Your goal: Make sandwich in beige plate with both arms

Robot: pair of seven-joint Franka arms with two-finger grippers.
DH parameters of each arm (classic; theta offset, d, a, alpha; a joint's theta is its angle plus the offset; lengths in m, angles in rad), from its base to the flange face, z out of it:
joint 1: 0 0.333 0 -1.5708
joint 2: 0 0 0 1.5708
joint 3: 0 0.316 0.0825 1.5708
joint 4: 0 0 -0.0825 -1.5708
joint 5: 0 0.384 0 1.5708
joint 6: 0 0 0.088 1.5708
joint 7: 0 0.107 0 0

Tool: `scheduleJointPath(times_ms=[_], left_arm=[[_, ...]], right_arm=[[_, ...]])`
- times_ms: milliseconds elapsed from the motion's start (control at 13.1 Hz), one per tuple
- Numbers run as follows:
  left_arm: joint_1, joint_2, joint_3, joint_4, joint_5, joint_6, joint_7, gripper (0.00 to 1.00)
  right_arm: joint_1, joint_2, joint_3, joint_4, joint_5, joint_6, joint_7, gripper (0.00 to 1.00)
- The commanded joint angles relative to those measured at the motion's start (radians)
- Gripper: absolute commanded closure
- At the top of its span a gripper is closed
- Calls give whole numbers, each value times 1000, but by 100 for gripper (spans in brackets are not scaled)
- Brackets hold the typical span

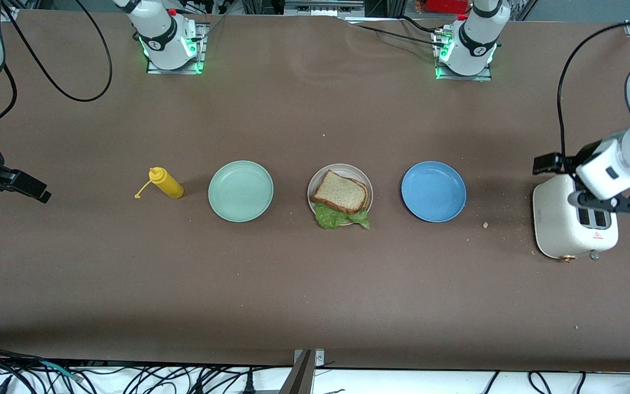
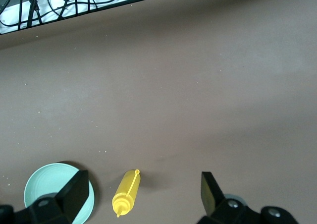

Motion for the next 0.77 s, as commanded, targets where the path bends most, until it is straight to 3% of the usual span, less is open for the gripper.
scheduleJointPath(times_ms=[0,306,689], left_arm=[[26,-130,-31,-84,32,-42,-15,0],[49,-189,-57,-74,20,-64,-16,0],[41,-181,-59,-39,26,-12,-131,0]], right_arm=[[-4,-3,8,5,-10,-4,17,0],[-2,-3,10,5,-10,-6,19,0],[-4,-3,10,5,-10,-3,17,0]])
